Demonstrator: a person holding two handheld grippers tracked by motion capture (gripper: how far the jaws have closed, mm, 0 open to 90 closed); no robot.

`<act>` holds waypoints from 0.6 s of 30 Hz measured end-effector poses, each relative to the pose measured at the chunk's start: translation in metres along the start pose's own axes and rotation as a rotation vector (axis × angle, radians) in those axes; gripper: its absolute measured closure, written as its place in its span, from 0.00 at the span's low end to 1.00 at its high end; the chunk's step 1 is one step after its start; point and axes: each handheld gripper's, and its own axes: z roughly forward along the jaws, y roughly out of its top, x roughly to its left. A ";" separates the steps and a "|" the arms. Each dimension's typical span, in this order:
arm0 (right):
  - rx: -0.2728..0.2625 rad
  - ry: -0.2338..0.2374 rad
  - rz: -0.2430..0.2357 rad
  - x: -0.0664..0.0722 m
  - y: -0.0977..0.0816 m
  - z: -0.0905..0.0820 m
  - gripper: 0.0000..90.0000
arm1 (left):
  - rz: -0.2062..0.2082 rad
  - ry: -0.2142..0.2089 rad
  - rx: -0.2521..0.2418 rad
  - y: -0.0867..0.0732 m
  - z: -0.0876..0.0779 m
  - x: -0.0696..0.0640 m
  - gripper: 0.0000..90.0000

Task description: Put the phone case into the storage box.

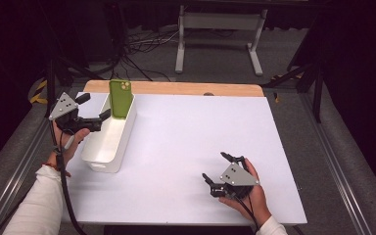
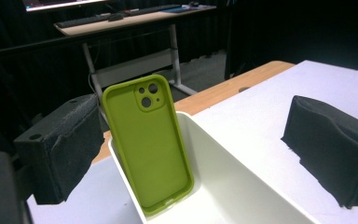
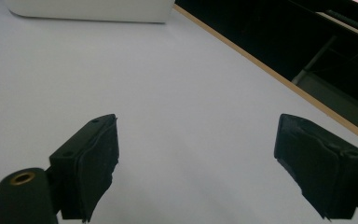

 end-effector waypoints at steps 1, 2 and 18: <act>0.000 0.000 0.000 0.000 0.000 0.000 0.17 | -0.002 0.003 -0.002 0.001 -0.002 0.000 0.06; -0.001 0.000 0.000 0.000 0.000 0.000 0.17 | -0.003 0.007 -0.008 0.001 -0.003 -0.001 0.06; 0.004 0.003 -0.001 0.000 0.000 0.000 0.17 | 0.003 -0.012 -0.041 0.002 -0.017 -0.015 0.06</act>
